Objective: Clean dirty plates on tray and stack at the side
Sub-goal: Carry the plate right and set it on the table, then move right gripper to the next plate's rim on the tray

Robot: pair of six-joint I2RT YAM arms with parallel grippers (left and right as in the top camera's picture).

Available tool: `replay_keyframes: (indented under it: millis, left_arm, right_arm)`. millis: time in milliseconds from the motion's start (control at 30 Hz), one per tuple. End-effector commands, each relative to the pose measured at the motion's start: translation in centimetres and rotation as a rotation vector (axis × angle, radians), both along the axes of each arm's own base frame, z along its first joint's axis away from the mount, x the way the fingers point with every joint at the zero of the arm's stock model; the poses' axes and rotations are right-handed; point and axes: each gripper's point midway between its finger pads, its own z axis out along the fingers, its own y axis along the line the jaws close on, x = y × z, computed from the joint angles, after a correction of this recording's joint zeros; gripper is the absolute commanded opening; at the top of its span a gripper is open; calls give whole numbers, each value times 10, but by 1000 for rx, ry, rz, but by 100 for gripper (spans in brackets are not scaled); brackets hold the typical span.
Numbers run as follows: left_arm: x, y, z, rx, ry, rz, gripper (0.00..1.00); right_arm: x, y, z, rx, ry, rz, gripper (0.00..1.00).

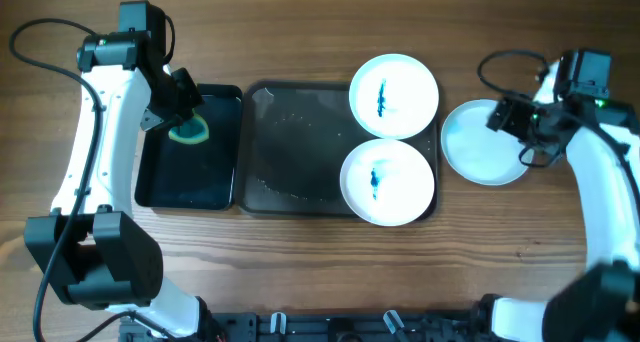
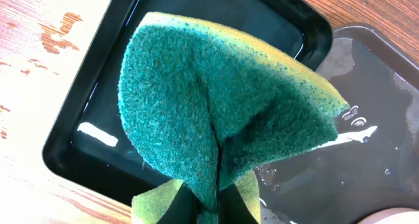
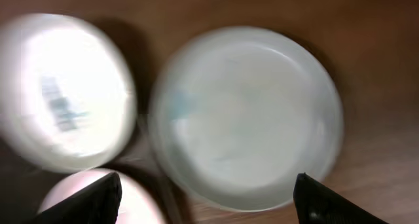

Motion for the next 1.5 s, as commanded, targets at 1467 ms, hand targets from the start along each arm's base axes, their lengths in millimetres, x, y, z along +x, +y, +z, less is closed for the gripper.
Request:
replay_keyframes:
  millis: [1467]
  left_arm:
    - [-3,-2,2,-1,9,-53,4]
  right_arm:
    - [33,101,-5,29,-60,277,100]
